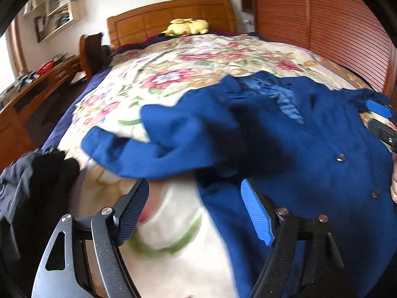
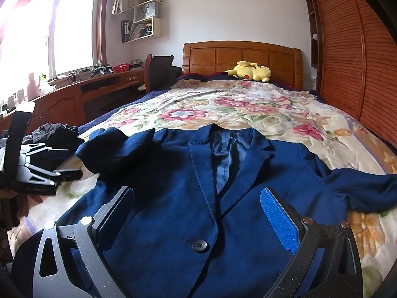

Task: Fold large clothes
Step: 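Fold the held sleeve across the jacket front with the left gripper, release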

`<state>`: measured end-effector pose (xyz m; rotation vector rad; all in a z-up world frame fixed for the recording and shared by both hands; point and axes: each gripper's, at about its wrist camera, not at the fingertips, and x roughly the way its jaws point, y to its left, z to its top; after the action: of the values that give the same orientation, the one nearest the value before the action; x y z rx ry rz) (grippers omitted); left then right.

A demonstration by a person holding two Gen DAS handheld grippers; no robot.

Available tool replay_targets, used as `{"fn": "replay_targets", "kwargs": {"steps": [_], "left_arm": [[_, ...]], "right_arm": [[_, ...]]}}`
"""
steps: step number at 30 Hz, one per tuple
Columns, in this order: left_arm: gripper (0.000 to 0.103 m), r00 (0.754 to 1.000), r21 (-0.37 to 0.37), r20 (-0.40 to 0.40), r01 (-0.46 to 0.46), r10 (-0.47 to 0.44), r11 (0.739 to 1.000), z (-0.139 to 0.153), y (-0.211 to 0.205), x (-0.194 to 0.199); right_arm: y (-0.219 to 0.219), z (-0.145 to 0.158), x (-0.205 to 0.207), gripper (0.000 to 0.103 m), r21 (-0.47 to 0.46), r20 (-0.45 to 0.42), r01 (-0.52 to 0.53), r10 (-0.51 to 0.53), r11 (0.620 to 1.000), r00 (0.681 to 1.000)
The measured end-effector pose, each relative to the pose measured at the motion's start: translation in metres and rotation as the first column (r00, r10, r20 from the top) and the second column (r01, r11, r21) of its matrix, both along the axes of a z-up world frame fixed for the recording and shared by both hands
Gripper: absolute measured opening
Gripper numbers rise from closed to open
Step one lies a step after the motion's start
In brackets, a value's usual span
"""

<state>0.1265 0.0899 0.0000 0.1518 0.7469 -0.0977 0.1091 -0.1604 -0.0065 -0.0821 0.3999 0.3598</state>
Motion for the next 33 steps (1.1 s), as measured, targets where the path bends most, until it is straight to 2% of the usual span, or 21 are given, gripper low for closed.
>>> {"fn": "replay_targets", "kwargs": {"steps": [7,14,19,20,21,22,24,25,27,33], "left_arm": [[0.078,0.995,0.086,0.008,-0.097,0.097,0.992,-0.015,0.029,0.012],[0.078,0.988,0.125,-0.025,-0.145,0.149,0.982,-0.032,0.046,0.043],[0.077,0.986,0.189,0.006,-0.163,0.165,0.968,-0.036,0.049,0.063],[0.069,0.987,0.191,0.006,-0.159,0.160,0.969,-0.036,0.050,0.064],[0.053,0.990,0.178,-0.003,-0.137,0.140,0.974,-0.035,0.050,0.066],[0.046,0.993,0.156,-0.018,-0.110,0.115,0.982,-0.034,0.051,0.067],[0.014,0.993,0.143,-0.026,-0.110,0.115,0.984,-0.032,0.051,0.067],[0.008,0.993,0.136,-0.022,-0.114,0.118,0.984,-0.030,0.051,0.066],[0.003,0.992,0.111,-0.006,-0.122,0.124,0.986,-0.023,0.051,0.062],[0.002,0.993,0.070,0.063,-0.104,0.099,0.992,0.016,0.024,0.051]], "right_arm": [[0.001,-0.001,0.002,0.101,-0.004,-0.004,-0.002,0.002,1.000,1.000],[0.002,-0.002,0.002,0.101,-0.009,-0.008,-0.009,0.008,1.000,1.000],[0.002,-0.003,0.002,0.101,-0.010,-0.011,-0.008,0.008,1.000,1.000],[0.002,-0.003,0.002,0.101,-0.011,-0.012,-0.008,0.008,1.000,1.000],[0.002,-0.003,0.003,0.101,-0.011,-0.013,-0.008,0.008,1.000,1.000],[0.002,-0.003,0.003,0.101,-0.011,-0.013,-0.009,0.009,1.000,1.000],[0.002,-0.003,0.003,0.101,-0.011,-0.012,-0.010,0.010,1.000,1.000],[0.002,-0.003,0.003,0.101,-0.010,-0.012,-0.009,0.009,1.000,1.000],[0.002,-0.004,0.002,0.101,-0.010,-0.013,-0.011,0.011,1.000,1.000],[-0.001,0.001,0.000,0.101,-0.001,-0.003,-0.010,0.010,1.000,1.000]]}}
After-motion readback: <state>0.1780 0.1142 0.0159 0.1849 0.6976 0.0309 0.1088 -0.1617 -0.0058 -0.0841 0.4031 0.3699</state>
